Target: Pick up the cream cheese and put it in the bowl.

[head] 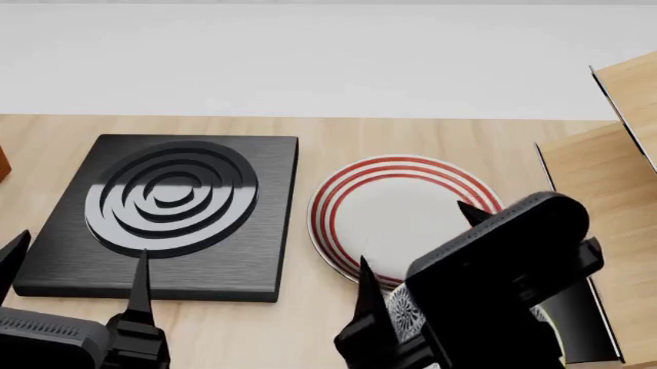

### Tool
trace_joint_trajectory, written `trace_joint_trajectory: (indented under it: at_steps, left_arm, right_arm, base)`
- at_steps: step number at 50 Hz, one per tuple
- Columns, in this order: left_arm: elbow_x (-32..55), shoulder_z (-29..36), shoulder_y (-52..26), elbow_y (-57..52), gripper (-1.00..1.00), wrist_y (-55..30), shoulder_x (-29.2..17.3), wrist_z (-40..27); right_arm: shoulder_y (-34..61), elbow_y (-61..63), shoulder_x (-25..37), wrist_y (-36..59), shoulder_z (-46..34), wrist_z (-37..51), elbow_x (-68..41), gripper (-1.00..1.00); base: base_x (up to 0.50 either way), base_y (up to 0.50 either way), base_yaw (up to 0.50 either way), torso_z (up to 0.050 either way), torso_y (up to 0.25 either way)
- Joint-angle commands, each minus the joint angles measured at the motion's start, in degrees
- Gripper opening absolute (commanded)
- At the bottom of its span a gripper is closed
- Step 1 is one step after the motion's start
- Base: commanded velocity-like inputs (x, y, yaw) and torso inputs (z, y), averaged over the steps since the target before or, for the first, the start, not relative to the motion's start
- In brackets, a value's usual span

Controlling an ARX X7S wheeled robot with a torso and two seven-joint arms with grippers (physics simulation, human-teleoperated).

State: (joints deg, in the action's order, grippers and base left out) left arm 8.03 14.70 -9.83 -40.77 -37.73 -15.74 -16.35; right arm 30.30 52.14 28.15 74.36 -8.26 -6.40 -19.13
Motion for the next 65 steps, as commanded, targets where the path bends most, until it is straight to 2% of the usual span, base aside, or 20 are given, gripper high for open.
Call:
trace_joint_trajectory:
  at_steps: [1,19,42,65]
  left_arm:
    - [0.1,0.1,0.1,-0.1,1.00,-0.1,-0.2,-0.4]
    - [-0.2,0.8,-0.5,-1.6,1.00,-1.9,-0.8,-1.3]
    - [-0.1,1.5,-1.1,-0.9,1.00,-2.1,-1.0,-1.9]
    - [0.2,1.8,-1.1,-1.2,1.00,-2.2,-1.3,-2.4]
  right_arm:
    - [2.8,0.3,2.1,4.7,0.0,-4.0,-3.6,1.00]
    - [8.1,0.6,5.3,11.2,0.5,-9.7,-9.4,1.00]
    - [17.4,-9.8,8.6,9.1,-5.7,-16.5,-12.8,1.00]
    - [19.5,-8.2,12.6,7.8,-10.6,-20.0,-15.1,1.00]
  base:
    - [0.00,0.00,0.00,0.000,0.000]
    - [0.00,0.00,0.00,0.000,0.000]
    - [0.00,0.00,0.00,0.000,0.000]
    - [0.00,0.00,0.00,0.000,0.000]
